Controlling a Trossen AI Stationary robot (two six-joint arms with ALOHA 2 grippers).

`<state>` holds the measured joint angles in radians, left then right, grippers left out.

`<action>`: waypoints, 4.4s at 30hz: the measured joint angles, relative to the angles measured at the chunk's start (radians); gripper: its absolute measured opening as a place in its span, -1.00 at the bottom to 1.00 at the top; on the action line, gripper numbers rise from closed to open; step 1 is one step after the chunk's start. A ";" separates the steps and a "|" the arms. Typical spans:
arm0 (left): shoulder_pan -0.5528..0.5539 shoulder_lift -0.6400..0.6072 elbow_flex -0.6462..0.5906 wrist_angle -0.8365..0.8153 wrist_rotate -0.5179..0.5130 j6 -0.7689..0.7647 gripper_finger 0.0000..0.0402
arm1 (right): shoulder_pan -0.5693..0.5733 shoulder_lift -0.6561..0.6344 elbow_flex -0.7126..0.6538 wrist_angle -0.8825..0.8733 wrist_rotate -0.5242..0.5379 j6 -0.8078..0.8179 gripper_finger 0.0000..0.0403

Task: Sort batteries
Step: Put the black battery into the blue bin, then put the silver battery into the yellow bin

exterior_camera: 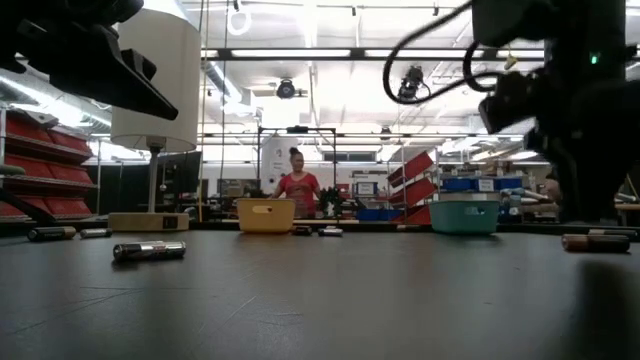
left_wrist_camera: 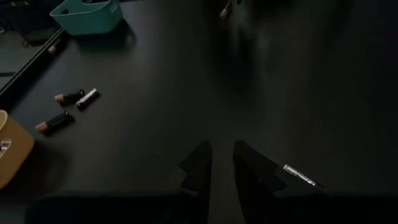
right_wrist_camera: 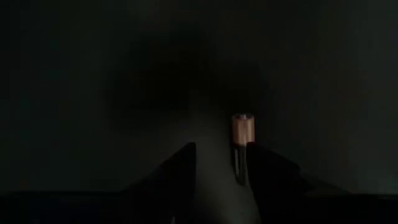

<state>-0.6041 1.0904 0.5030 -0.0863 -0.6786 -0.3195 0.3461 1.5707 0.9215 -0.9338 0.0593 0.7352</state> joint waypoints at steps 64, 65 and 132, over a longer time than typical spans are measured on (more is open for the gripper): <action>0.001 0.000 0.000 0.053 0.053 -0.154 -0.64 | -0.459 -0.003 0.269 -0.127 0.340 -0.279 -0.77; 0.001 0.000 0.000 0.049 0.053 -0.155 -0.64 | -0.501 -0.003 0.284 -0.128 0.341 -0.305 -0.77; -0.005 0.002 0.000 -0.064 0.166 -0.263 -0.64 | -0.097 0.456 0.378 0.984 0.043 -0.785 -0.35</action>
<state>-0.6090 1.0927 0.5026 -0.1503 -0.5129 -0.5823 0.2491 2.0270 1.2998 0.0498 0.1027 -0.0499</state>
